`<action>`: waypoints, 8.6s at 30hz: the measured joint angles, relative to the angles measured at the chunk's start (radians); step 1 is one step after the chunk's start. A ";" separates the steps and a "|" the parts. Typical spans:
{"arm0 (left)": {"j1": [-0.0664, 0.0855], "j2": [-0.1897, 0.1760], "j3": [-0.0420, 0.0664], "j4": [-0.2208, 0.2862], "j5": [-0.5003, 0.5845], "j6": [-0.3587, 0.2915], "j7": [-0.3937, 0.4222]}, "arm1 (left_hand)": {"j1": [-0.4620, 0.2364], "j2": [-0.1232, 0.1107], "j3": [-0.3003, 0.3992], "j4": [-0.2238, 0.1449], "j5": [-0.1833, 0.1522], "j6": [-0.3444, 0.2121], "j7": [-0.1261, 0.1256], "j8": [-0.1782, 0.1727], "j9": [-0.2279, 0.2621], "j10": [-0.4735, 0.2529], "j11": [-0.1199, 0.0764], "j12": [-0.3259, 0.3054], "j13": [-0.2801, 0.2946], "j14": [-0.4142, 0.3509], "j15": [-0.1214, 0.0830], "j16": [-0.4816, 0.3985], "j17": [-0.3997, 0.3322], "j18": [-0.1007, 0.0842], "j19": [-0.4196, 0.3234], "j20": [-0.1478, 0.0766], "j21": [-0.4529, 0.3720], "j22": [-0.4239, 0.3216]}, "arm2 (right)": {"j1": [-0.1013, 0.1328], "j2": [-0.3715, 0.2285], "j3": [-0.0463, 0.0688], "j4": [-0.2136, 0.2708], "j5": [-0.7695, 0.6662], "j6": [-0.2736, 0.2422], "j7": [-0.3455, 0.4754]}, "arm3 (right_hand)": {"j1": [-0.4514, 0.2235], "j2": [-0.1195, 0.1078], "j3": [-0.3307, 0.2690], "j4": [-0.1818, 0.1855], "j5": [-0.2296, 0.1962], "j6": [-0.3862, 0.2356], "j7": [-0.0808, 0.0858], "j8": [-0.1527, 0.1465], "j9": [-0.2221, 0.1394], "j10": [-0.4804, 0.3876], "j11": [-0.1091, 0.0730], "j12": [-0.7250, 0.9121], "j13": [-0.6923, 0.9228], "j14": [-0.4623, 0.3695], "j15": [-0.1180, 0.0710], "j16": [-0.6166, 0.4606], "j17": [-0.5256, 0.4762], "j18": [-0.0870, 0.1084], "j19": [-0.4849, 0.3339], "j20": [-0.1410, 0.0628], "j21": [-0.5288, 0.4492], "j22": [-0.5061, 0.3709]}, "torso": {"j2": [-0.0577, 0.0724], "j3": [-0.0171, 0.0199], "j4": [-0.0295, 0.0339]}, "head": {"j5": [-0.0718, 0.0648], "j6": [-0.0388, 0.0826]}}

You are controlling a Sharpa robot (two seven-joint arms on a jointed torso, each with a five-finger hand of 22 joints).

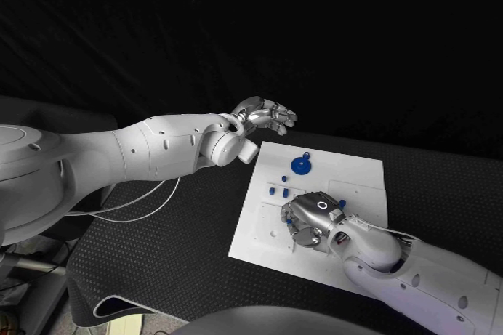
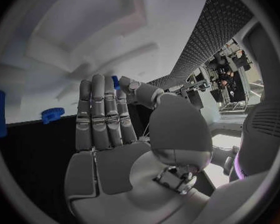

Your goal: Assemble the parts on the task board

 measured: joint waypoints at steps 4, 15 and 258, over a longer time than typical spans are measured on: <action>0.000 0.000 0.000 0.000 0.000 0.000 -0.001 | -0.003 -0.003 0.003 0.003 0.000 -0.004 0.004 0.000 0.000 -0.003 -0.003 0.000 0.000 0.000 0.000 0.000 0.001 0.000 0.000 0.000 0.000 0.000 | 0.000 0.000 -0.001 -0.001 0.001 -0.005 -0.002 | -0.003 -0.003 0.000 0.000 0.000 -0.003 0.003 0.000 0.000 -0.003 0.003 -0.010 0.001 -0.002 0.002 -0.009 0.002 0.000 0.000 0.000 0.000 -0.001 | 0.000 0.0000 -0.0001 | 0.000 0.000; 0.000 0.000 0.000 -0.001 0.000 0.001 -0.003 | -0.004 -0.004 0.003 0.003 0.000 -0.004 0.004 0.000 0.000 -0.004 -0.003 0.000 -0.001 0.000 0.000 0.000 0.002 0.000 0.000 0.000 -0.004 0.001 | -0.003 -0.026 -0.007 0.011 0.039 -0.043 0.005 | -0.074 -0.112 -0.121 0.010 -0.011 -0.145 0.057 -0.073 -0.032 -0.213 0.087 -0.073 -0.064 -0.074 0.048 -0.067 -0.007 -0.004 -0.082 0.032 -0.016 0.008 | -0.001 0.0003 -0.0008 | -0.004 0.005; 0.000 0.020 0.000 -0.034 0.003 0.026 -0.010 | -0.007 -0.001 0.000 0.014 0.000 -0.009 0.005 0.000 0.000 -0.011 0.004 0.000 -0.001 0.000 0.000 -0.015 0.018 0.000 0.004 0.004 -0.016 0.014 | -0.028 0.002 0.027 0.109 -0.065 0.055 -0.059 | -0.027 -0.001 0.003 0.025 -0.036 -0.016 0.002 0.024 0.001 -0.021 -0.001 0.017 -0.055 0.105 -0.037 -0.005 0.219 -0.005 0.113 -0.069 0.162 0.064 | 0.001 -0.0004 0.0012 | -0.039 0.025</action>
